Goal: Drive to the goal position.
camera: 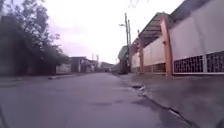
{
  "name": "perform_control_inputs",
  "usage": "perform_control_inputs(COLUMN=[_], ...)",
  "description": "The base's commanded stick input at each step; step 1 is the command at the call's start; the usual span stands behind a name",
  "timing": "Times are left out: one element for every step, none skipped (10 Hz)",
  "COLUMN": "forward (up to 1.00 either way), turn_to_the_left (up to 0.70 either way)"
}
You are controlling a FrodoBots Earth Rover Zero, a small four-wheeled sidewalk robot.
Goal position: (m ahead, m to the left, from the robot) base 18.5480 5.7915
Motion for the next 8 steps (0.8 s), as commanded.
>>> perform_control_inputs(forward=[0.70,0.70,0.70,0.70,0.70,0.70,0.70,0.70], turn_to_the_left=[0.00,0.00,0.00,0.00,0.00,0.00,-0.35,-0.35])
